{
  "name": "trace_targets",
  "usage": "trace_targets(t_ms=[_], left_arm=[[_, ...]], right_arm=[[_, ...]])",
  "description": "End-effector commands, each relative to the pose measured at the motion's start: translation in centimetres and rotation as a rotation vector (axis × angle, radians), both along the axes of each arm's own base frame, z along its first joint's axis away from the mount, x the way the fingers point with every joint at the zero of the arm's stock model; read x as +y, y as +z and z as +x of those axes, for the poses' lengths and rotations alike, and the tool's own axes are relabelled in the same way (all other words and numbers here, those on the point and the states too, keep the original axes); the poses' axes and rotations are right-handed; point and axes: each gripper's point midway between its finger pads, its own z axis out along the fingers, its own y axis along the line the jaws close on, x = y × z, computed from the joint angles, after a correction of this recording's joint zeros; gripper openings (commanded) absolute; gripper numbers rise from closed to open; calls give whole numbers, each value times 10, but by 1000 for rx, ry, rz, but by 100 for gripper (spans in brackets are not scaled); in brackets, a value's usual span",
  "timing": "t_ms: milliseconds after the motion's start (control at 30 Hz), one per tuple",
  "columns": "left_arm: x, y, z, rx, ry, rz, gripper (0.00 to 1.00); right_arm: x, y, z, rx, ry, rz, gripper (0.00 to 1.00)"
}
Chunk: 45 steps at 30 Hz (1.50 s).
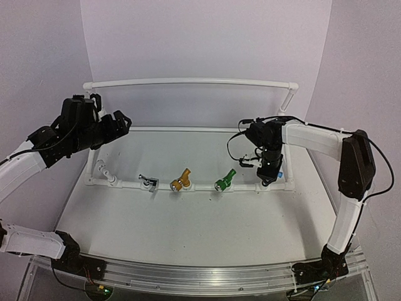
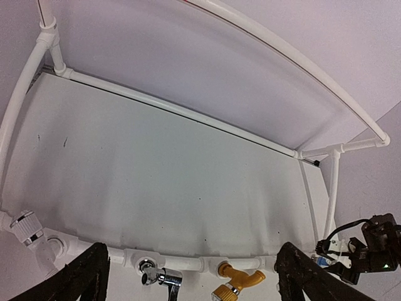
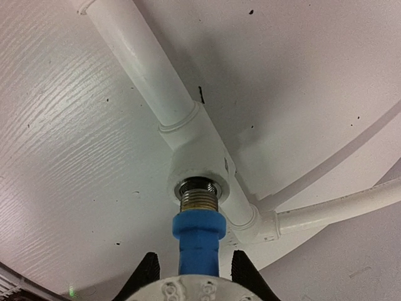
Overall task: Install the water faucets
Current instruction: Screw the water faucet onto the adaptor.
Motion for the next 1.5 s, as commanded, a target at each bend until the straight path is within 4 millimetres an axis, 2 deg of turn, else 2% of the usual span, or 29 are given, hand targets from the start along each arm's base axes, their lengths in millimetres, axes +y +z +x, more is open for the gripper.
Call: trace_targets(t_ms=[0, 367, 700, 967, 1133, 1300, 1467], left_arm=[[4, 10, 1, -31, 21, -15, 92], [8, 10, -1, -32, 30, -11, 92], [6, 7, 1, -31, 29, -5, 92], [6, 9, 1, -35, 28, -4, 92], [9, 11, 0, -39, 34, -3, 92], [10, 12, -1, -41, 35, -2, 92], [9, 11, 0, -37, 34, -1, 92]], right_arm=[[3, -3, 2, 9, 24, -24, 0], [1, -15, 13, -21, 58, -100, 0], [11, -14, 1, -29, 287, -152, 0], [11, -16, -1, -15, 324, -163, 0], [8, -17, 3, -15, 242, -121, 0], [-4, -18, 19, -17, 63, -41, 0], [-4, -18, 23, 2, -106, 58, 0]])
